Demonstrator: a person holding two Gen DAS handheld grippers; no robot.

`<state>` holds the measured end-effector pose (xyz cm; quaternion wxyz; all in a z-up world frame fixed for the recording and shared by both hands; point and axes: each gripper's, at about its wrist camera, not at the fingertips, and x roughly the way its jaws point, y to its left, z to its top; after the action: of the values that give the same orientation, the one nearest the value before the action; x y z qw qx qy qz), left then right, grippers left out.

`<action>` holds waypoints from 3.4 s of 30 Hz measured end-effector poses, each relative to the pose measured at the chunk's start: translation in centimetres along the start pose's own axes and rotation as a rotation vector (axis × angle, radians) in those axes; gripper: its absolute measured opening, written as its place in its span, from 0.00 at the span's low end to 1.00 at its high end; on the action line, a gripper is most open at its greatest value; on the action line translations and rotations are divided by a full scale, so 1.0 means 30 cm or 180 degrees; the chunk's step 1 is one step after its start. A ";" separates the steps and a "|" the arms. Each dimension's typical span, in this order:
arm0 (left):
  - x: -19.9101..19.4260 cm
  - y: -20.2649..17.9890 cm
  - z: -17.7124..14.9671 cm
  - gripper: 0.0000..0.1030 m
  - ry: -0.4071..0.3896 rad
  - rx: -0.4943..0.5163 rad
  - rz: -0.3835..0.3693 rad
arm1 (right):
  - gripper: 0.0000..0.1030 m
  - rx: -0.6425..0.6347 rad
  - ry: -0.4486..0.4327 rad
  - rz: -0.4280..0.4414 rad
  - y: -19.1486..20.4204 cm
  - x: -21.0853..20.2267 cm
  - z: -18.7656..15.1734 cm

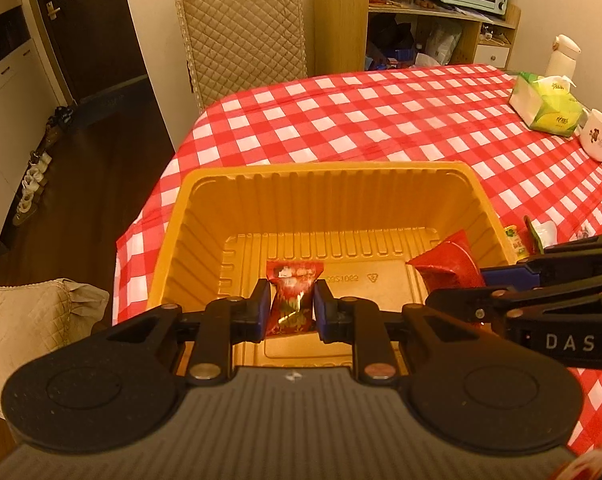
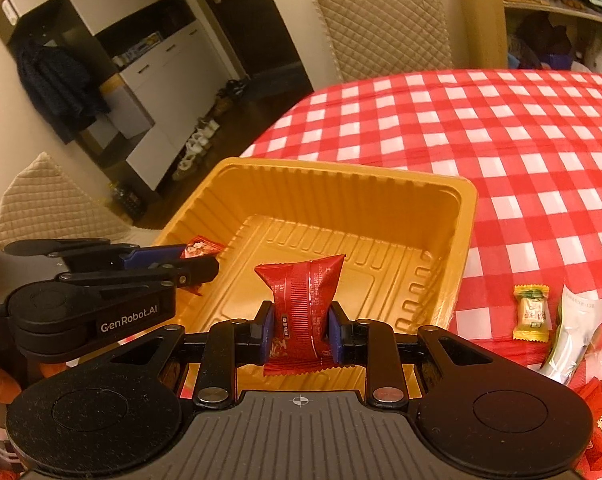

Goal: Organize snacks
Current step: 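Carry both candies over the orange tray and open both tools, then withdraw both tools from the tray back toward the remaining candies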

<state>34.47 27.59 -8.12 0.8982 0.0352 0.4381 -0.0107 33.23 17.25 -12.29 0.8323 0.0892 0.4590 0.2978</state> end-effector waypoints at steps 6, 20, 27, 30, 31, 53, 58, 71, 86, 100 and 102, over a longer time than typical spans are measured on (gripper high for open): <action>0.018 0.011 -0.004 0.33 0.0015 -0.0053 0.0001 | 0.27 0.0033 -0.0003 -0.0027 -0.010 0.006 0.006; -0.041 0.048 -0.035 0.47 -0.0026 -0.0111 0.0036 | 0.43 0.0028 -0.0087 0.0051 0.024 0.013 0.035; -0.101 0.053 -0.077 0.56 -0.0060 -0.0136 0.0095 | 0.66 0.0031 -0.0193 0.0122 0.034 -0.040 0.023; -0.137 0.045 -0.098 0.59 -0.0083 -0.0160 0.0121 | 0.67 0.0080 -0.0188 0.0176 0.012 -0.087 -0.001; -0.150 0.040 -0.105 0.60 -0.0091 -0.0167 0.0126 | 0.69 0.0095 -0.0190 0.0183 0.004 -0.104 -0.012; -0.464 -0.266 -0.313 0.65 -0.0145 -0.0418 0.0235 | 0.81 -0.0129 -0.0158 0.0086 -0.184 -0.549 -0.327; -0.505 -0.357 -0.353 0.65 -0.0132 -0.0394 0.0220 | 0.81 -0.0241 -0.0162 0.0045 -0.209 -0.633 -0.400; -0.551 -0.580 -0.438 0.65 -0.0064 -0.0342 0.0062 | 0.81 -0.0156 -0.0049 -0.0107 -0.361 -0.768 -0.539; -0.475 -0.769 -0.465 0.64 -0.0044 -0.0076 -0.0167 | 0.81 0.0179 -0.0029 -0.0448 -0.528 -0.846 -0.634; -0.377 -0.807 -0.442 0.57 -0.0107 0.0000 -0.0225 | 0.81 0.0370 -0.0109 -0.0666 -0.580 -0.812 -0.646; -0.363 -0.803 -0.437 0.57 -0.0105 0.0011 -0.0227 | 0.81 0.0351 -0.0123 -0.0670 -0.577 -0.797 -0.643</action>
<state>16.26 4.40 -8.89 0.9043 0.0210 0.4242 -0.0441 15.03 -12.94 -13.43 0.8615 0.0919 0.4654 0.1813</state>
